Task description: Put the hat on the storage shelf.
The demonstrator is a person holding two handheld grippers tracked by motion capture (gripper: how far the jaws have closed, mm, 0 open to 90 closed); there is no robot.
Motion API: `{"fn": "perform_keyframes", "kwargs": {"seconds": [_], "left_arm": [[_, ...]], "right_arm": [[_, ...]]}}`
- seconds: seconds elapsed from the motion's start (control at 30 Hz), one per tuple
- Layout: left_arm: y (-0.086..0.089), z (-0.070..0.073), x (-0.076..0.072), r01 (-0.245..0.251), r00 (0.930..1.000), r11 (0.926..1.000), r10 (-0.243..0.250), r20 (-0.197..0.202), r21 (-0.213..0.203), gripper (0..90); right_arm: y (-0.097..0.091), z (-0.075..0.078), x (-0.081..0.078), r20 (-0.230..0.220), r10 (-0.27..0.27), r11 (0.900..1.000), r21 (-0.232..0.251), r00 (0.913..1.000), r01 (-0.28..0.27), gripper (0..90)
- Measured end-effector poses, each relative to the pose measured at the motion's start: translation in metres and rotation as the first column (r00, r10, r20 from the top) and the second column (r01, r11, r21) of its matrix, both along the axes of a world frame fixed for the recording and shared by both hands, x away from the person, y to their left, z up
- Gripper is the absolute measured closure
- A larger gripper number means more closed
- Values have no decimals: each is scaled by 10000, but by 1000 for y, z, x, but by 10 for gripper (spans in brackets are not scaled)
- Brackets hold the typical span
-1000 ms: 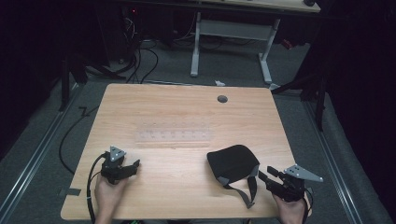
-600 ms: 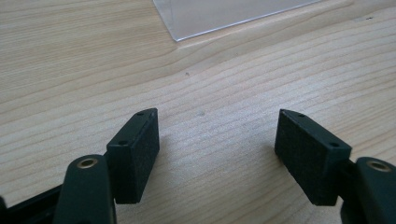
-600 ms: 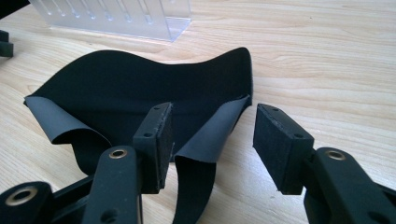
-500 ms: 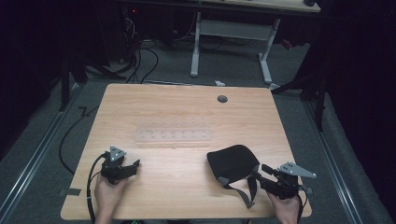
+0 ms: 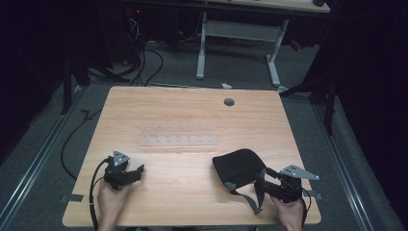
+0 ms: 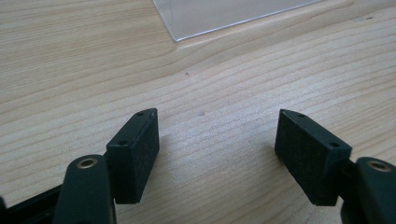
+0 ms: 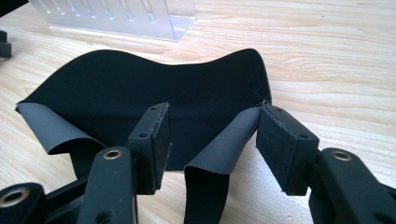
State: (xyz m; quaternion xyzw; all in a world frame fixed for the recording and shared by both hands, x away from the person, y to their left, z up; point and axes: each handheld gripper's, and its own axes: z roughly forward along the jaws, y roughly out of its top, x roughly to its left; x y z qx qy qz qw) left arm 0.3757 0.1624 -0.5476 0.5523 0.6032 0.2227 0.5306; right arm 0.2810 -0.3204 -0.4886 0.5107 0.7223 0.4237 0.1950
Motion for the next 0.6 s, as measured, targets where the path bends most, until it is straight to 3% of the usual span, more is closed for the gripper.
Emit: {"fn": "perform_keyframes", "kwargs": {"seconds": [0.27, 0.6], "left_arm": [[0, 0, 0, -4, 10000, 10000, 4, 3, -5, 311], [0, 0, 0, -2, 10000, 10000, 2, 4, -4, 312]], "right_arm": [[-4, 2, 1, 192, -244, 9997, -66, 9995, 245, 435], [-1, -7, 17, -183, -168, 9998, 51, 9997, 169, 420]]}}
